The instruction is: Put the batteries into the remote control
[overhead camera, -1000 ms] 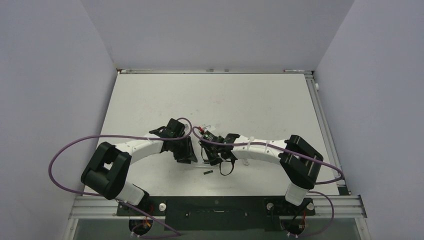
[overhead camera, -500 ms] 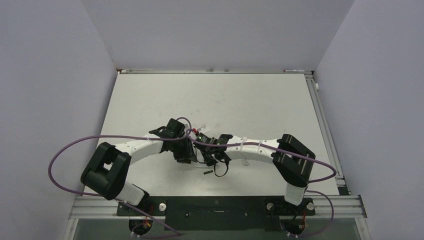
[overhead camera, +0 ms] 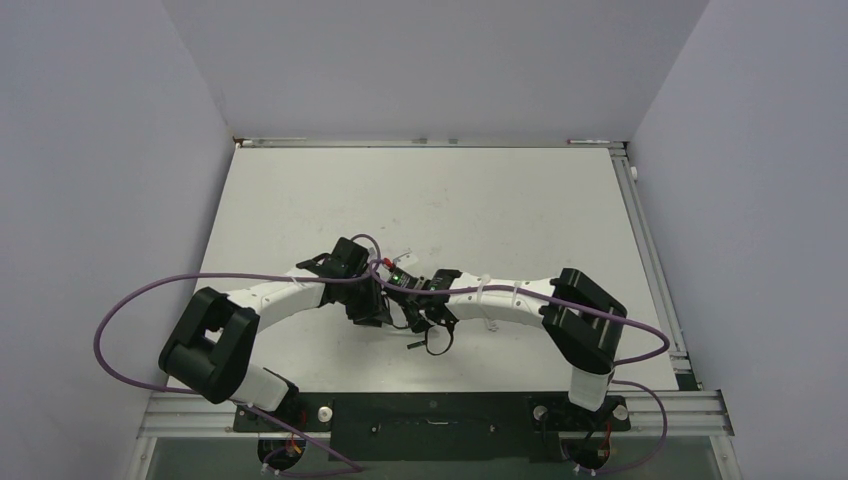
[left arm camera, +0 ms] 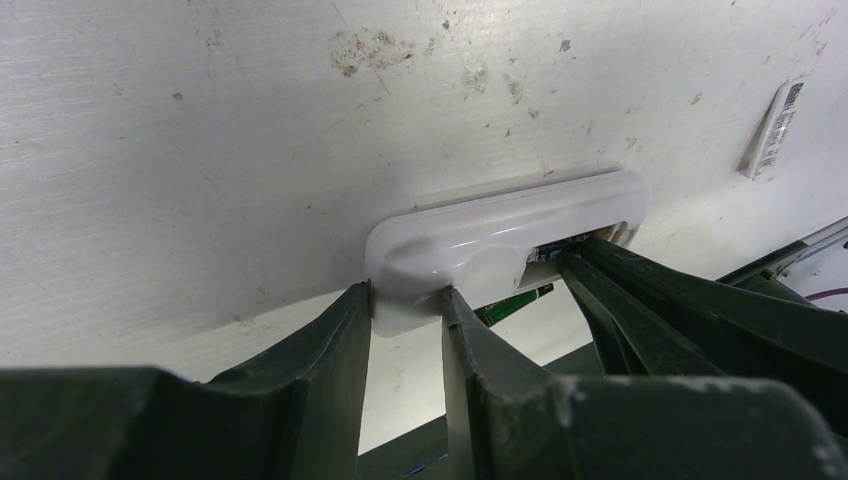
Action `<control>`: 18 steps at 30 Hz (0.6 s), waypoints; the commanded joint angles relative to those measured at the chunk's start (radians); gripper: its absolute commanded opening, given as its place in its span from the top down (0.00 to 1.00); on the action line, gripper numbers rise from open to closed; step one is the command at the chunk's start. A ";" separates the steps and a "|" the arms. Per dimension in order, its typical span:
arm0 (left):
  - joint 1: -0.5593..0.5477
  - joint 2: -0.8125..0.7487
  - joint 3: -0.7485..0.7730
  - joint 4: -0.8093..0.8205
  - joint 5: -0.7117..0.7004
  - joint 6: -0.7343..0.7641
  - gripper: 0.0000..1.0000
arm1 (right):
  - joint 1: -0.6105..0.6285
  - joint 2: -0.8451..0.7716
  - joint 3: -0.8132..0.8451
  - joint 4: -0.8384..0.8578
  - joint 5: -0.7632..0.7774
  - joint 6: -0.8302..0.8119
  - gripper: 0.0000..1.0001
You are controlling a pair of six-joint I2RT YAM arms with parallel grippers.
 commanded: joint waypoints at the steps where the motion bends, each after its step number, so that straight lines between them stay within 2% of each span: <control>1: -0.017 -0.014 0.012 0.007 -0.011 0.011 0.77 | 0.014 -0.025 0.026 -0.037 0.030 0.012 0.89; 7: -0.017 -0.020 0.033 -0.025 -0.034 0.018 0.73 | 0.011 -0.095 0.028 -0.039 0.068 0.017 0.80; 18: -0.017 -0.096 0.033 -0.097 -0.074 0.000 0.54 | -0.027 -0.162 -0.031 0.001 0.064 -0.001 0.73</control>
